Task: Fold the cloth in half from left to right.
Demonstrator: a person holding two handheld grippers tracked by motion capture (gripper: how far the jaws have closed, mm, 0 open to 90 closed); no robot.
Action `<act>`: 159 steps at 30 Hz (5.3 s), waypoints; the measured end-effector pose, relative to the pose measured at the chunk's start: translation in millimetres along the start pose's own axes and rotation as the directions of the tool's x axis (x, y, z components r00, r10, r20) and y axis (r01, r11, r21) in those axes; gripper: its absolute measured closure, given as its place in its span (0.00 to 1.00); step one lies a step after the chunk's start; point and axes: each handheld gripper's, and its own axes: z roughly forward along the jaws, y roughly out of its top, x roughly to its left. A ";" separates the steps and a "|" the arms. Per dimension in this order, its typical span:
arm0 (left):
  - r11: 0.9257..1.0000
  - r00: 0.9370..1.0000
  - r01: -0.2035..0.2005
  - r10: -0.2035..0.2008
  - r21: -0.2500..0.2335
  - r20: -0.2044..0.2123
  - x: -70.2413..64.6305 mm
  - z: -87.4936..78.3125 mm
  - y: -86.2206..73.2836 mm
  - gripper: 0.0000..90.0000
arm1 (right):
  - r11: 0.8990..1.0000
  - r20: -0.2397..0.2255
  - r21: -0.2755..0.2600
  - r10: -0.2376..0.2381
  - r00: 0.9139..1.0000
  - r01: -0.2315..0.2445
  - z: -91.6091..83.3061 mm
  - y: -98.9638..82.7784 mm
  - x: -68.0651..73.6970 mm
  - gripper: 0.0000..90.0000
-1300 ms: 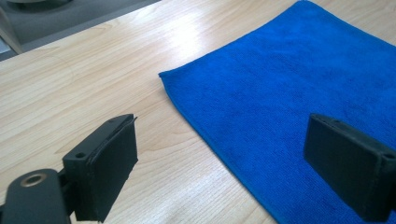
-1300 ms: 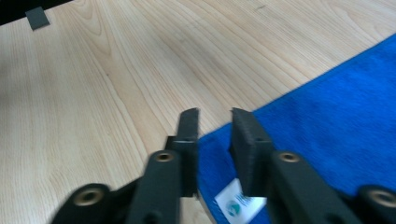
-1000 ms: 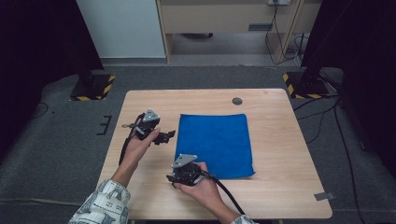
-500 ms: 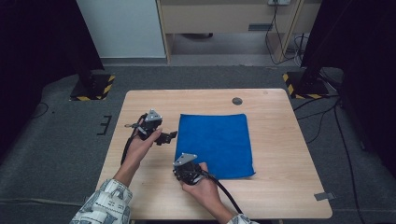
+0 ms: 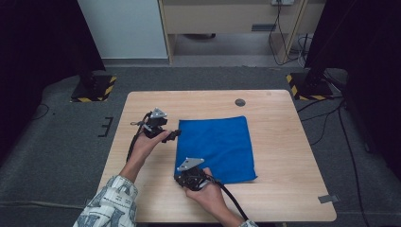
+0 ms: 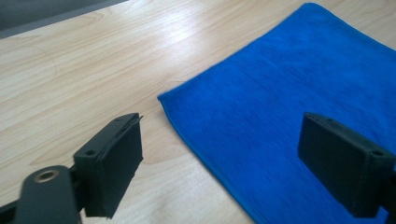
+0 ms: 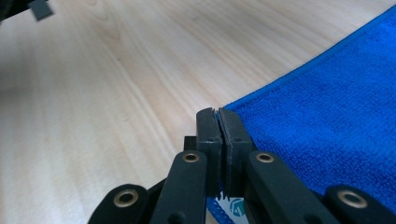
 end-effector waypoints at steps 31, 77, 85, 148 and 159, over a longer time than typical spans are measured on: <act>0.995 0.993 0.100 -0.099 0.015 -0.061 32.5 65.7 -18.7 0.68 | 0.999 -0.002 0.006 -0.033 0.999 0.033 5.1 -4.8 9.9 0.98; 0.998 0.996 0.047 -0.044 0.041 -0.074 26.8 27.0 25.6 1.00 | 0.994 0.065 -0.083 -0.065 0.996 0.070 -28.7 25.1 33.1 0.98; 0.998 0.997 0.046 -0.042 0.047 -0.072 30.5 16.3 26.5 1.00 | 0.993 0.065 -0.086 -0.076 0.995 0.081 -27.9 31.7 41.4 0.98; 0.997 0.997 0.056 -0.053 0.052 -0.060 -11.3 46.5 38.0 0.99 | 0.985 0.081 -0.168 0.063 0.995 -0.048 -64.9 1.9 20.4 0.98; 0.997 1.000 -0.012 0.013 0.077 -0.018 -42.5 68.0 56.7 0.99 | 0.986 0.110 -0.157 0.082 0.991 -0.064 -84.6 -19.1 6.3 0.98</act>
